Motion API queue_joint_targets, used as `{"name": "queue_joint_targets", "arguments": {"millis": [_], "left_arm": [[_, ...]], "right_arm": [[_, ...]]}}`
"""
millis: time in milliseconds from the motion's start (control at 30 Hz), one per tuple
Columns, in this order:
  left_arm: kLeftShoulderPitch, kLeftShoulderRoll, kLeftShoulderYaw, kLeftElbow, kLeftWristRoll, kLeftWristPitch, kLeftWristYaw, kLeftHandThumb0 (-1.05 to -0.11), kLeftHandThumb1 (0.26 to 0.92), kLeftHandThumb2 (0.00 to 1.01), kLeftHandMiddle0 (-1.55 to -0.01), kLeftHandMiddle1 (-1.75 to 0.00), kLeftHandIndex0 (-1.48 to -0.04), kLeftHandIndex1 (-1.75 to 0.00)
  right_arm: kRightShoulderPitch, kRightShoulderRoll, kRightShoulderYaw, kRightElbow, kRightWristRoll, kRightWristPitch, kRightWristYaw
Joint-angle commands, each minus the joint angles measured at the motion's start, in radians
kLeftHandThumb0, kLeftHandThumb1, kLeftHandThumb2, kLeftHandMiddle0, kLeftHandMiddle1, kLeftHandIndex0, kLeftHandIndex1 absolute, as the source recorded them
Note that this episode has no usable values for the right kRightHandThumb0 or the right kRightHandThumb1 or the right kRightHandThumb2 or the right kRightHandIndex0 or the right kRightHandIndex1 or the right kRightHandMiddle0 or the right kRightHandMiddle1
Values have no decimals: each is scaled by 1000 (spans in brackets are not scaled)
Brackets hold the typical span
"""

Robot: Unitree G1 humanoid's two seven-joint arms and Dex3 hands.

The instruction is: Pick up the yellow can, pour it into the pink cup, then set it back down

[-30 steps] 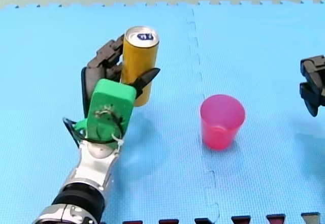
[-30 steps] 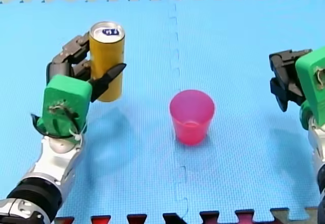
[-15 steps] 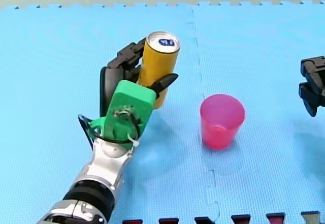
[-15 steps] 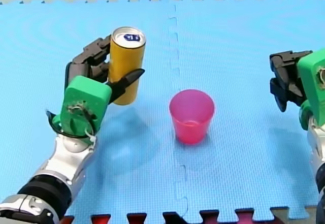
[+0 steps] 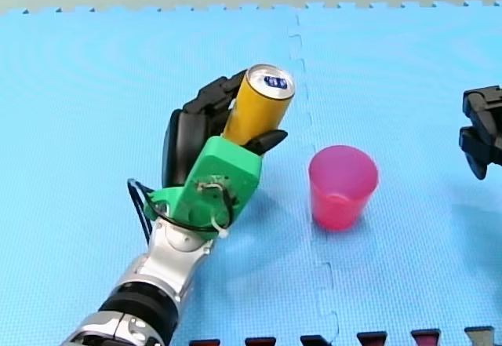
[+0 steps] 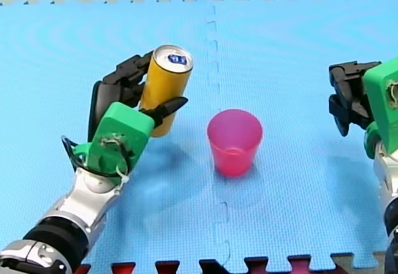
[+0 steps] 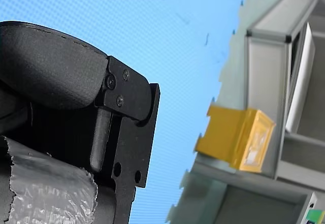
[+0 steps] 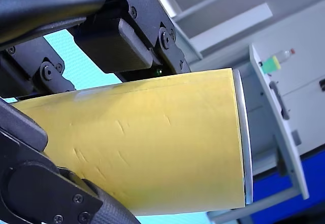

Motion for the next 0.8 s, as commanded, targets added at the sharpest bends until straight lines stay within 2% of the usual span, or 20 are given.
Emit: {"name": "queue_joint_targets", "arguments": {"millis": [0, 200, 433, 600, 767], "left_arm": [[-7, 5, -15, -10, 12, 8, 13, -400, 840, 1, -1332, 0, -1201, 0], [-21, 22, -58, -17, 62, 26, 45, -413, 840, 0, -1328, 0, -1197, 0], [-43, 61, -138, -9, 173, 20, 158, -420, 836, 0, -1286, 0, -1188, 0], [-54, 77, -160, -5, 192, 20, 177, -421, 831, 0, -1263, 0, -1178, 0], [-57, 83, -163, 1, 187, 8, 179, -422, 827, 0, -1250, 0, -1172, 0]], "right_arm": [[4, -2, 0, -5, 3, 2, -5], [4, -7, 15, -11, -10, 2, -15], [4, -2, 18, -12, -9, 4, -20], [4, -4, 22, -14, -10, 9, -16], [9, -11, 35, -22, -19, -15, 1]]}}
